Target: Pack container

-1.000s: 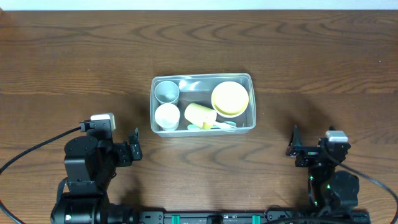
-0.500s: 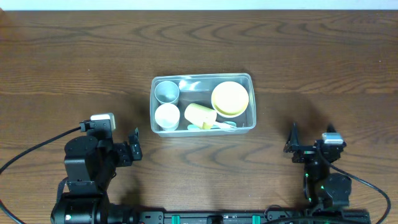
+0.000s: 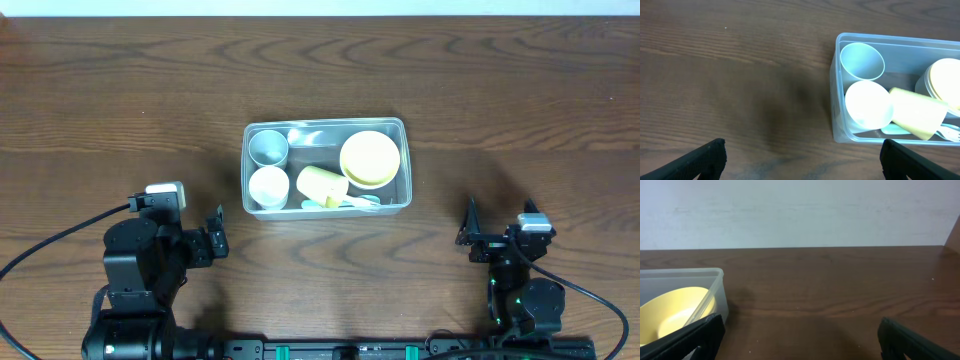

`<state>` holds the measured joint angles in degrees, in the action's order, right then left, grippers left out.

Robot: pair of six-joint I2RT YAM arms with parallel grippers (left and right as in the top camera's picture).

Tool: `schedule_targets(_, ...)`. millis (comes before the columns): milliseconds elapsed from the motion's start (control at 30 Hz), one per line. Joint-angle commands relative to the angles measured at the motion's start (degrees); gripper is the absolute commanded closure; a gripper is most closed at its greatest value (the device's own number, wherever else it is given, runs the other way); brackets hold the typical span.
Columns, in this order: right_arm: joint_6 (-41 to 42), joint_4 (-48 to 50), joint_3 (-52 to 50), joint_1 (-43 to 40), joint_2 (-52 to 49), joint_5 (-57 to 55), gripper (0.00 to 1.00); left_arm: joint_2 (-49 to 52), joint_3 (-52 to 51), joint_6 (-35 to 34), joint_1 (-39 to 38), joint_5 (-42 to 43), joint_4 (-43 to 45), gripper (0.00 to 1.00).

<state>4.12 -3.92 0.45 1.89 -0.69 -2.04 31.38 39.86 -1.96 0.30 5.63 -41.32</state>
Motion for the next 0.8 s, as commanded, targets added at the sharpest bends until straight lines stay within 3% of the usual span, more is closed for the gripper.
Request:
schedule_targets(0,0.96,-0.17,-0.15,-0.37,0.35,0.15,0.01,-0.02,0.00,-0.90,0.00,-0.04,0.20,0.02)
schedule_targets(567,0.96,-0.17,-0.15,-0.37,0.35,0.15,0.01,-0.02,0.00,-0.83,-0.02,-0.09,0.17,0.02)
schedule_targets(767,0.96,-0.17,-0.15,-0.37,0.35,0.15,0.01,-4.50,-2.05,-0.17,0.00,-0.92,-6.21,0.02)
